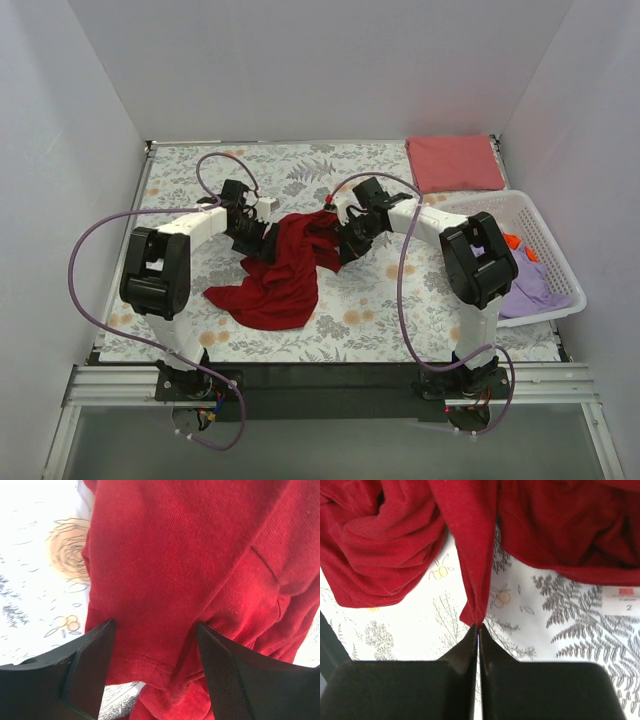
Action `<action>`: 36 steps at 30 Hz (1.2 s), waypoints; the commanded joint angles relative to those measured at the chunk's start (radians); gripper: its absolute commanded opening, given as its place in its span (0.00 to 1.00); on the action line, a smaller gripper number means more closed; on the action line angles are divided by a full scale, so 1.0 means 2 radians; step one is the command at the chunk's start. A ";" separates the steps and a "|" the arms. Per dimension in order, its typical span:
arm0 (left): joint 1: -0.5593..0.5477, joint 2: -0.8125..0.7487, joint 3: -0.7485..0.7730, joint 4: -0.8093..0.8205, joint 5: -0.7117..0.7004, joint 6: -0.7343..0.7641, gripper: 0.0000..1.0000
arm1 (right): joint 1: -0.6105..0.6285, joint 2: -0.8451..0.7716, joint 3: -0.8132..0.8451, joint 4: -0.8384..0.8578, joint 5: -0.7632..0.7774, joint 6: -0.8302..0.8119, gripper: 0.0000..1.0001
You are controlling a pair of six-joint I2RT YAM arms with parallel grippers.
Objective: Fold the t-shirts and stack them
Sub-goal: Flatten the tshirt out
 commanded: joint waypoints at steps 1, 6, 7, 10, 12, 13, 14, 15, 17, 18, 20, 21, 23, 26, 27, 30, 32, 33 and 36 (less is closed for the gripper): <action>-0.008 -0.004 0.001 0.017 -0.018 -0.008 0.63 | -0.004 -0.029 -0.014 -0.003 0.000 -0.011 0.01; -0.002 -0.018 0.013 0.024 -0.108 0.001 0.38 | -0.012 -0.052 -0.038 -0.025 0.011 -0.028 0.01; 0.011 -0.022 0.021 0.017 -0.114 0.005 0.29 | -0.016 -0.057 -0.042 -0.032 0.016 -0.032 0.01; 0.060 -0.020 0.064 -0.008 -0.121 0.020 0.11 | -0.039 -0.076 -0.063 -0.048 0.029 -0.052 0.01; 0.083 -0.013 0.085 -0.018 -0.124 0.037 0.00 | -0.059 -0.085 -0.072 -0.063 0.045 -0.063 0.01; 0.104 -0.005 0.097 -0.019 -0.127 0.041 0.00 | -0.065 -0.087 -0.079 -0.068 0.050 -0.075 0.01; 0.108 -0.001 0.102 -0.018 -0.131 0.046 0.00 | -0.075 -0.089 -0.084 -0.072 0.057 -0.080 0.01; 0.128 0.006 0.107 -0.018 -0.132 0.048 0.00 | -0.081 -0.093 -0.089 -0.074 0.061 -0.084 0.01; 0.150 0.024 0.123 -0.019 -0.131 0.048 0.00 | -0.089 -0.091 -0.098 -0.082 0.065 -0.097 0.01; 0.157 0.030 0.130 -0.019 -0.128 0.042 0.00 | -0.092 -0.092 -0.101 -0.084 0.066 -0.101 0.01; 0.168 0.045 0.141 -0.019 -0.124 0.039 0.00 | -0.095 -0.090 -0.109 -0.085 0.075 -0.109 0.01; 0.170 0.047 0.141 -0.018 -0.126 0.038 0.00 | -0.096 -0.088 -0.110 -0.085 0.078 -0.112 0.01; 0.172 0.052 0.136 -0.003 -0.136 0.036 0.00 | -0.103 -0.083 -0.109 -0.083 0.094 -0.119 0.01; 0.180 0.063 0.140 0.017 -0.160 0.030 0.00 | -0.120 -0.071 -0.088 -0.085 0.111 -0.119 0.01; 0.182 0.069 0.144 0.018 -0.165 0.029 0.00 | -0.123 -0.064 -0.072 -0.085 0.117 -0.120 0.01; 0.191 0.087 0.160 0.015 -0.182 0.030 0.00 | -0.134 -0.049 -0.049 -0.089 0.140 -0.125 0.01; 0.193 0.093 0.163 0.018 -0.196 0.035 0.00 | -0.138 -0.046 -0.033 -0.093 0.161 -0.126 0.01; 0.195 0.096 0.164 0.021 -0.197 0.038 0.00 | -0.141 -0.047 -0.030 -0.093 0.168 -0.126 0.01; 0.203 0.118 0.179 0.021 -0.219 0.041 0.00 | -0.154 -0.056 -0.017 -0.093 0.187 -0.129 0.01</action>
